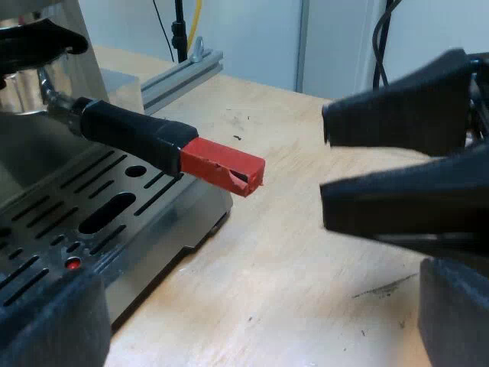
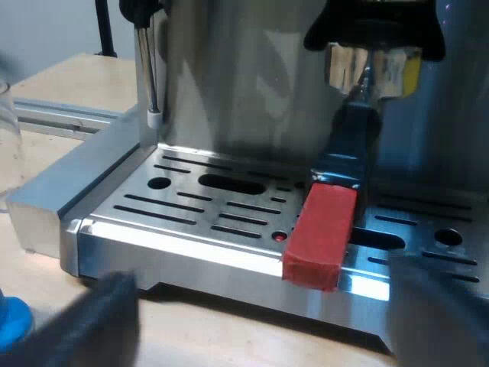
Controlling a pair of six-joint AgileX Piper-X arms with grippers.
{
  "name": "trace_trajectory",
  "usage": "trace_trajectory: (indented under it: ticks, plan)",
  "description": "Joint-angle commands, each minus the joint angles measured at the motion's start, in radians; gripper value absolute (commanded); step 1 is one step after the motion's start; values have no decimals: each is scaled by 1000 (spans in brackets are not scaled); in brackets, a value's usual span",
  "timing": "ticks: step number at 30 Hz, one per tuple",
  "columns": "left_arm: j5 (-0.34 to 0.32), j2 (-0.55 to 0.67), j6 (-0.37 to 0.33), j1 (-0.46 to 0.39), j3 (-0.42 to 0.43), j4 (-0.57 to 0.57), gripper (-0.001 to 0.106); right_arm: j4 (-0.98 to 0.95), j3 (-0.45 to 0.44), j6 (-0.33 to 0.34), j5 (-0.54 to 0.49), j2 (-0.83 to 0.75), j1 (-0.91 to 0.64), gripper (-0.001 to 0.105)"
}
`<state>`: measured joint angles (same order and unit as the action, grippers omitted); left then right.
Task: Grind coffee beans and then tamp
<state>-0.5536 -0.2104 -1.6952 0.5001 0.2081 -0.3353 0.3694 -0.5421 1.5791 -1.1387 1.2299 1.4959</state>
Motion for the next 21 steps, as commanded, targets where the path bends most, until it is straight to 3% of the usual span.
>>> trace_trajectory:
  ticks: [1,3,6,10,11,13,21]
  plan:
    - [-12,5,-6,4,3,13,83,-19,-20,2,-3,-8,-14,69]
    - [-12,5,-6,4,3,13,83,-66,-55,2,-3,-8,-36,63]
    - [-12,5,-6,4,3,13,83,-142,-104,-8,17,-8,-72,63]
    - [-12,5,-6,4,3,13,83,-287,-167,-103,91,-8,-146,63]
    - [-12,5,-6,4,3,13,83,-369,-191,-168,120,-8,-180,63]
    - [-12,5,-6,4,3,13,83,-476,-218,-235,191,-5,-220,63]
    - [-12,5,-6,4,3,13,83,-598,-236,-328,353,16,-326,63]
